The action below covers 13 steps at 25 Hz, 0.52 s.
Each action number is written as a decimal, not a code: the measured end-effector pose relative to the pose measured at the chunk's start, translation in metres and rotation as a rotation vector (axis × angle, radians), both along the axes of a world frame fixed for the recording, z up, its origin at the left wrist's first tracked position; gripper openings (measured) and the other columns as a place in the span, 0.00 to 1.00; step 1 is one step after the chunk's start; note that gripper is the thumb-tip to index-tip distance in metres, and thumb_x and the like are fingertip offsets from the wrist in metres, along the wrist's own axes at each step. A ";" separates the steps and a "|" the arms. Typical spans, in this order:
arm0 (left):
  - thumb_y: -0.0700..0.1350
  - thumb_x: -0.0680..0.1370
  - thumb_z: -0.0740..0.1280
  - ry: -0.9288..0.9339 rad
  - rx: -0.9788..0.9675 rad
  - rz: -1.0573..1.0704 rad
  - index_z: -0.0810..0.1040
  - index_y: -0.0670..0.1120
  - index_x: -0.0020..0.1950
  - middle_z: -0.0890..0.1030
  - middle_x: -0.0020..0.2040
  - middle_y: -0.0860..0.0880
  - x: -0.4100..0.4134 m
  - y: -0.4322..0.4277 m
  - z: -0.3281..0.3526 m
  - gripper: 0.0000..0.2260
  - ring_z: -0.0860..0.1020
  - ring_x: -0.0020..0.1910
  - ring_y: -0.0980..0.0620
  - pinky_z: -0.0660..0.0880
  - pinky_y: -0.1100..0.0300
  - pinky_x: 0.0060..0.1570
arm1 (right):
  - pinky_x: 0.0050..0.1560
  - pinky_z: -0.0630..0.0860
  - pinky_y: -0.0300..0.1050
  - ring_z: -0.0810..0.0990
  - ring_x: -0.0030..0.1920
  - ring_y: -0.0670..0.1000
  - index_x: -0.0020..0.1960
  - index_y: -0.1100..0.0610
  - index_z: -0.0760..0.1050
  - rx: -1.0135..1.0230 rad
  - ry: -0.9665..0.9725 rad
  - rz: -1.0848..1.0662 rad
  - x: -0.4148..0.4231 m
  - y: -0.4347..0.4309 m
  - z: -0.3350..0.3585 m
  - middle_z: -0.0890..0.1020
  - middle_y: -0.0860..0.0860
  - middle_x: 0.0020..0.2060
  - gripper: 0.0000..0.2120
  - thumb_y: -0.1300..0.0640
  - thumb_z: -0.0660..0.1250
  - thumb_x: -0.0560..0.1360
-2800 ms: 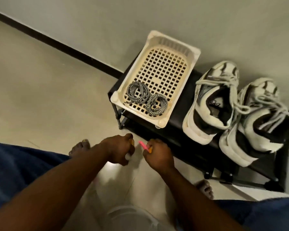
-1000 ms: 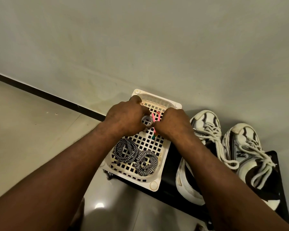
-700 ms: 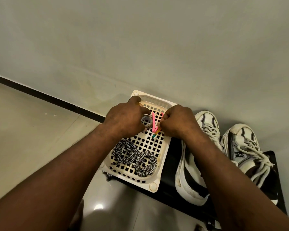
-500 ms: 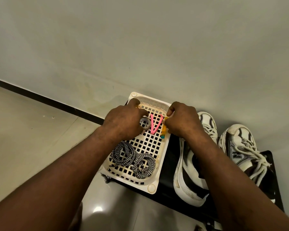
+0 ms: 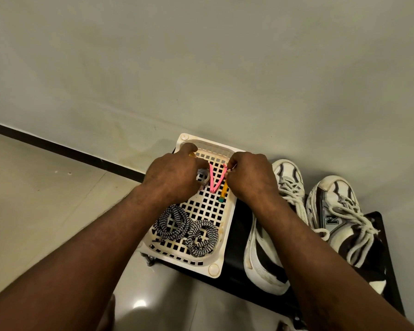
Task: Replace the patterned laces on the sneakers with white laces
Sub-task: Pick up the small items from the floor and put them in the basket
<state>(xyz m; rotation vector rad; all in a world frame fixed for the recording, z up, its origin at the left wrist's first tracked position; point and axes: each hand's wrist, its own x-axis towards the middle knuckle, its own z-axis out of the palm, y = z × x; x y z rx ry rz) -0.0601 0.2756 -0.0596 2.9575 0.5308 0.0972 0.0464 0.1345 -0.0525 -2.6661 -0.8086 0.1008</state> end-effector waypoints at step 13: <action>0.56 0.76 0.75 0.005 0.046 0.015 0.73 0.59 0.74 0.66 0.77 0.52 0.001 -0.001 0.004 0.27 0.81 0.58 0.45 0.77 0.52 0.48 | 0.45 0.76 0.47 0.79 0.50 0.53 0.61 0.47 0.73 -0.285 0.065 0.241 -0.005 -0.010 0.018 0.80 0.48 0.50 0.31 0.41 0.82 0.65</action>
